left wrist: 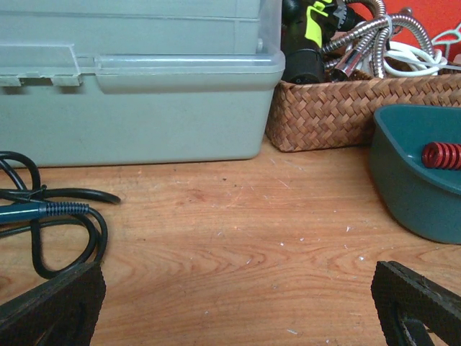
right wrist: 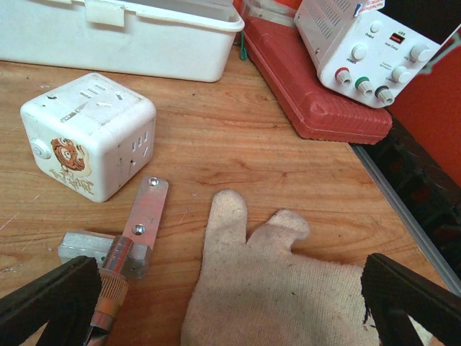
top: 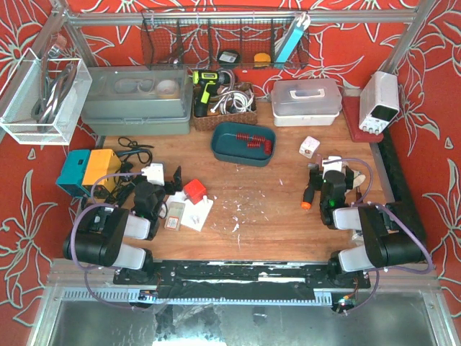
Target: Install the large spring
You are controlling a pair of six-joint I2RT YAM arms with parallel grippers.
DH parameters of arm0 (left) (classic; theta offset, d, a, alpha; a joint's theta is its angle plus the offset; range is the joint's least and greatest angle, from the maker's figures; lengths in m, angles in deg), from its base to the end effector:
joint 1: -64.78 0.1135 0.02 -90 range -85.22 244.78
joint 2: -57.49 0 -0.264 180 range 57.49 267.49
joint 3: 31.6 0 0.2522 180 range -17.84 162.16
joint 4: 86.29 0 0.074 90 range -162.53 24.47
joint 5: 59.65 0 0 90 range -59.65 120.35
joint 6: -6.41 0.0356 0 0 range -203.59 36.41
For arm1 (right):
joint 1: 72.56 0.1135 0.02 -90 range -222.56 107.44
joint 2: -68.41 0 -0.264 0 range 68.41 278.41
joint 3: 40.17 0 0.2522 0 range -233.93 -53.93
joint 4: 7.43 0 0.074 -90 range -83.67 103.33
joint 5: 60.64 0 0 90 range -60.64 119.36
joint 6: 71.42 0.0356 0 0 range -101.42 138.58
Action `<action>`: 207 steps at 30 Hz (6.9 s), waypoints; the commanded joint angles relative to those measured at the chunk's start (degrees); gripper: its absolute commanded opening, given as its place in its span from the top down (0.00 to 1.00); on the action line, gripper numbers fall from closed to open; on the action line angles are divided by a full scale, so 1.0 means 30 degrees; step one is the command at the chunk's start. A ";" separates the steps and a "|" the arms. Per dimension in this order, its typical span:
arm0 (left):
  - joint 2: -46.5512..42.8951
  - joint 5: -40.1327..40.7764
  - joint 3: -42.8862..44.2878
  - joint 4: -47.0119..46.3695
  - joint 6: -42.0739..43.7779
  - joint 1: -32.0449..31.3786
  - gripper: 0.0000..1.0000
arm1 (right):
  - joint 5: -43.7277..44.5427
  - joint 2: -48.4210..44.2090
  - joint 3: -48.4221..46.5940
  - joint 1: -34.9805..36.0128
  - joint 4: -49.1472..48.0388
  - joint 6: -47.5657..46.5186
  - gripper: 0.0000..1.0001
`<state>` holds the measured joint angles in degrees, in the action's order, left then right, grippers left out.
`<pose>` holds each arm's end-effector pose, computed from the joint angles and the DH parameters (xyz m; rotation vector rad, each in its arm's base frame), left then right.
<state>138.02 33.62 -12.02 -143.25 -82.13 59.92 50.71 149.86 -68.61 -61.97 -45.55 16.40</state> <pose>0.2077 -0.0156 0.1458 0.0468 1.6397 0.0014 0.2344 0.0306 0.1456 0.0591 1.8179 -0.2369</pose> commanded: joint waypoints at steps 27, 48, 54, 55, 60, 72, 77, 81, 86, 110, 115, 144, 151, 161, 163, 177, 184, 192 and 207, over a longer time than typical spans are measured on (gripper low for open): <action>-1.0980 -0.0270 1.0777 2.5249 -1.2321 0.0101 0.00 | -0.5509 -0.7803 -1.2733 -0.0285 2.5746 0.9853 0.01; -0.8154 0.0175 1.5723 3.8872 -2.1001 -0.3576 0.08 | -0.0063 -0.5052 -1.0675 1.3774 2.3439 0.5946 0.01; -0.5665 0.1561 1.6845 4.0208 -2.2323 -0.6928 0.10 | -0.0665 -0.5315 -0.9006 1.5574 2.0172 0.4661 0.01; -0.5395 0.1528 1.6842 4.0286 -2.2536 -0.7395 0.12 | -0.1005 -0.5696 -0.8523 1.5579 1.9498 0.4623 0.01; -0.4332 0.1556 1.6942 4.0608 -2.3319 -0.8368 0.18 | -0.0596 -0.8191 -0.6539 1.5582 1.7073 0.4449 0.01; -0.1713 0.1794 1.7905 4.0367 -2.3250 -0.8779 0.20 | 0.0653 -1.0585 -0.4858 1.5586 1.5500 0.4531 0.01; -0.1057 0.2012 1.7998 4.0350 -2.3438 -0.8779 0.19 | 0.0572 -1.0488 -0.4937 1.5572 1.5608 0.4592 0.01; -0.0265 0.2126 1.8252 4.0348 -2.3380 -0.8779 0.15 | 0.0882 -1.0495 -0.5083 1.5574 1.5942 0.4680 0.01; 0.0904 0.1807 1.8658 4.0248 -2.3307 -0.8887 0.18 | 0.0889 -1.0673 -0.5012 1.5579 1.5944 0.4710 0.01; 0.3962 0.1478 1.9507 4.0053 -2.3034 -0.9043 0.31 | 0.1372 -1.1361 -0.4834 1.5575 1.6021 0.4622 0.01; 0.3429 0.1755 1.9449 4.0017 -2.3040 -0.9051 0.45 | 0.1495 -1.1286 -0.4862 1.5580 1.6032 0.4616 0.01; 0.7233 0.5903 2.2850 3.3735 -1.8008 -0.4576 0.64 | 0.2133 -1.1587 -0.4720 1.5595 1.6137 0.4534 0.01; 0.9073 0.6467 2.3497 3.2400 -1.7521 -0.3661 0.59 | 0.2119 -1.1533 -0.4756 1.5580 1.6150 0.4556 0.01; 1.0254 0.6478 2.4677 3.1671 -1.6223 -0.3330 0.16 | 0.2144 -1.1332 -0.4821 1.5581 1.6176 0.4508 0.01; 1.0182 0.6379 2.4809 3.1708 -1.6078 -0.3330 0.06 | 0.2143 -1.1369 -0.4832 1.5575 1.6202 0.4519 0.01; 0.5416 0.6789 2.3473 3.5884 -1.3304 -0.5534 0.05 | 0.2412 -1.1392 -0.4934 1.5597 1.6495 0.4647 0.01; 0.2099 0.7147 2.1288 3.9777 -1.2070 -0.6540 0.12 | 0.2455 -1.0811 -0.5193 1.5586 1.6741 0.4824 0.01; -0.2755 0.4546 1.6225 3.9789 -1.4149 -0.6582 0.13 | 0.2639 -1.0655 -0.5252 1.5580 1.6853 0.4980 0.01; -0.6864 0.2492 1.2145 4.1347 -1.8710 -0.7954 0.01 | 0.2793 -1.0312 -0.5324 1.5574 1.6835 0.4940 0.01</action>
<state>121.28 43.02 26.69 -23.06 -132.10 36.90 57.74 118.32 -83.65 -15.40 4.40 30.55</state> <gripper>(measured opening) 0.950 0.989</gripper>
